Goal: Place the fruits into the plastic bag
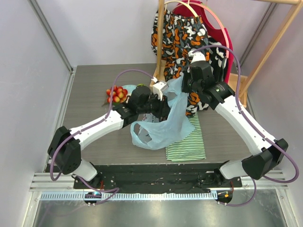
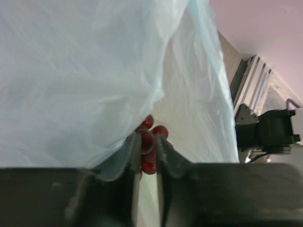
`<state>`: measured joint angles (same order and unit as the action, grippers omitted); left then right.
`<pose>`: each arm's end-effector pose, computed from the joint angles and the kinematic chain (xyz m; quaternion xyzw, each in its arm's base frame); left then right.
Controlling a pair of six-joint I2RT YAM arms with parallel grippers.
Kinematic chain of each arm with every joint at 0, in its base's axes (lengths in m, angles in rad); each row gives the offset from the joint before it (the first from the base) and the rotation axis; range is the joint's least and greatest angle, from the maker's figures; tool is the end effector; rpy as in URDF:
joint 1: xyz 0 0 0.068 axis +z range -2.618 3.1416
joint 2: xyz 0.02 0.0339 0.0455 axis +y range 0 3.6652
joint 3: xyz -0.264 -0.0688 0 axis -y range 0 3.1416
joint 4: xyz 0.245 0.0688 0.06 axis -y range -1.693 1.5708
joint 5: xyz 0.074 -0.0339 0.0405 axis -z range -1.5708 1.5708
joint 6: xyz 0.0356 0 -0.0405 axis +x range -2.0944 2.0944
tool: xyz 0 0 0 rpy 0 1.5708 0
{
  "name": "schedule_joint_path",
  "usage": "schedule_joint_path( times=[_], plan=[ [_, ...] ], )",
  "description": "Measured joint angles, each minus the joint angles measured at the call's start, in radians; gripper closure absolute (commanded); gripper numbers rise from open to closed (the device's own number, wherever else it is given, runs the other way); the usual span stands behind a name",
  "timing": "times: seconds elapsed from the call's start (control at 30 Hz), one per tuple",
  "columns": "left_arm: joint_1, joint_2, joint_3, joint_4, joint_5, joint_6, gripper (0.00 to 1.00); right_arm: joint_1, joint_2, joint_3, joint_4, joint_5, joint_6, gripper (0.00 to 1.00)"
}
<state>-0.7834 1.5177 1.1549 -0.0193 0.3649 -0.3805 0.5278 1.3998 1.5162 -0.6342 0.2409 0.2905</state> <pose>0.2432 -0.2601 0.3063 0.2626 0.7780 -0.4283 0.3774 0.2685 0.1467 0.4080 -0.0416 0.8594 0.1032 0.4990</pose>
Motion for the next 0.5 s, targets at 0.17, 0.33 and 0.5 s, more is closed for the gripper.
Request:
schedule_joint_path(
  times=[0.17,0.33,0.5],
  plan=[
    [0.0,-0.002,0.0,0.005,0.002,0.023,0.34,0.0,0.0,0.0,0.0,0.0,0.0,0.99],
    [0.0,-0.014,-0.004,0.006,0.002,0.031,0.26,0.0,0.0,0.0,0.0,0.0,0.0,0.99],
    [0.0,-0.041,-0.014,0.009,0.001,0.047,0.26,0.0,0.0,0.0,0.0,0.0,0.0,0.99]
  ],
)
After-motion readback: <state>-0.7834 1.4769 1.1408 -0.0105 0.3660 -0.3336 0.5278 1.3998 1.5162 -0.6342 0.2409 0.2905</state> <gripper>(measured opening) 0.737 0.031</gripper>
